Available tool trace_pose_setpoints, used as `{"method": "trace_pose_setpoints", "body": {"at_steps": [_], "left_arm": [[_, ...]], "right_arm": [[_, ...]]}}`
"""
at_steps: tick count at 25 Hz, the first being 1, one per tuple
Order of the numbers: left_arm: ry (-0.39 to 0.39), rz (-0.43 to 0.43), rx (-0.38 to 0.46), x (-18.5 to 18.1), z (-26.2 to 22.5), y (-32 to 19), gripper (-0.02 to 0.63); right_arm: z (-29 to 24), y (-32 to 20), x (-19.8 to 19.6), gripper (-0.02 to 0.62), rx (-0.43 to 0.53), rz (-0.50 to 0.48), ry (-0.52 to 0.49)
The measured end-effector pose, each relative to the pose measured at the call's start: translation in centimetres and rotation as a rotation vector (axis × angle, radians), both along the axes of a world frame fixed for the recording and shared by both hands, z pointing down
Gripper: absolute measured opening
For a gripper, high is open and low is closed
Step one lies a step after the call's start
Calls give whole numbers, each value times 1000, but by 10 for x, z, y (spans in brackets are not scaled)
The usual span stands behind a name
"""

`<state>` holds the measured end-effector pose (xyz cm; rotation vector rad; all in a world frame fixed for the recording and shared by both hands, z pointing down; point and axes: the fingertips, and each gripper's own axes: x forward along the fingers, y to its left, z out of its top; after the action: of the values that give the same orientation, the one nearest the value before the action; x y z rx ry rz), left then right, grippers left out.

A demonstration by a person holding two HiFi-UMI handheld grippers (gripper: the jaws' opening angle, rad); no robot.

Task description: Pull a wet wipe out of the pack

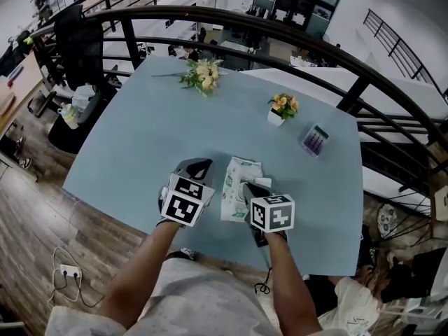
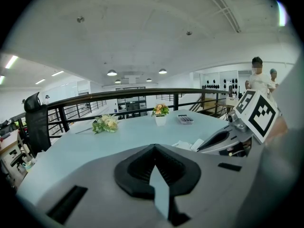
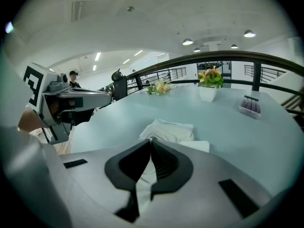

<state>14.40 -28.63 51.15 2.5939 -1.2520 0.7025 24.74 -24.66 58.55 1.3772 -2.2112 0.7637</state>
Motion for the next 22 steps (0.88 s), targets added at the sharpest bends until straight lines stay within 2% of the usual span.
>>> {"method": "trace_pose_setpoints", "body": {"at_steps": [22], "left_arm": [[11, 43, 23, 10, -21, -3, -6]], "right_arm": [[-30, -6, 14, 12, 57, 61, 16]]}}
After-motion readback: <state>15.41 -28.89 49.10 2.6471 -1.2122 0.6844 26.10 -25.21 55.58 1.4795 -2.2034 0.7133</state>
